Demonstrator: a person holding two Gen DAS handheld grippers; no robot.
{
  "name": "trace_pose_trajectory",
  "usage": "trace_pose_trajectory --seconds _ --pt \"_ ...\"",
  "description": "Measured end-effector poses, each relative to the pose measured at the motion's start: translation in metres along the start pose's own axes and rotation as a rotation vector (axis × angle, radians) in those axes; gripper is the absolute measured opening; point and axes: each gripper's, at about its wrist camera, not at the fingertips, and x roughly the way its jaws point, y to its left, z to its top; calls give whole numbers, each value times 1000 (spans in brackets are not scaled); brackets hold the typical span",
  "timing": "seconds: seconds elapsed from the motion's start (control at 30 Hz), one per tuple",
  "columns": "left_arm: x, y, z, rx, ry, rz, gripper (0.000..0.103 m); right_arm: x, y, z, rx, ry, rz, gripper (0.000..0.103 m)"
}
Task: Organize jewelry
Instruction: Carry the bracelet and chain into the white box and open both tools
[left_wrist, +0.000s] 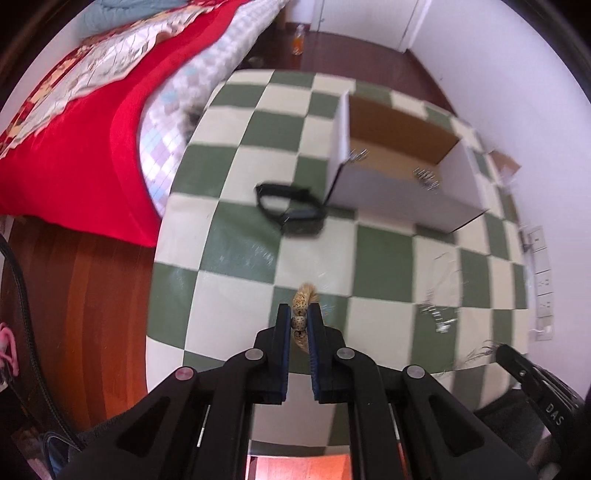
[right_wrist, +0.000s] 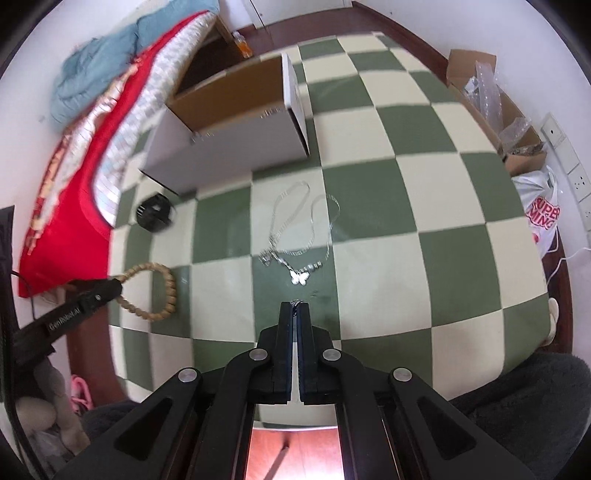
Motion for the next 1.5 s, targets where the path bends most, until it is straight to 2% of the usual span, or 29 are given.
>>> trace_pose_trajectory --seconds 0.23,0.47,0.6,0.83,0.97,1.13,1.37,1.5 --pt "-38 -18 23 55 -85 -26 6 -49 4 17 7 -65 75 1" --pt "-54 -35 49 92 -116 -42 6 -83 22 41 -29 -125 98 1" --pt "-59 -44 68 102 -119 -76 6 -103 34 68 -52 -163 112 1" --pt "-59 -56 109 115 -134 -92 6 -124 62 125 -111 -216 115 1" --pt "-44 -61 137 123 -122 -81 6 -115 74 159 -131 -210 105 1" --pt "-9 -57 162 88 -59 -101 6 -78 78 204 -131 -140 105 1" --pt "44 -42 170 3 45 -162 6 -7 73 243 -139 -6 101 1" --pt "63 -40 168 -25 78 -179 6 33 71 255 -174 61 52 1"
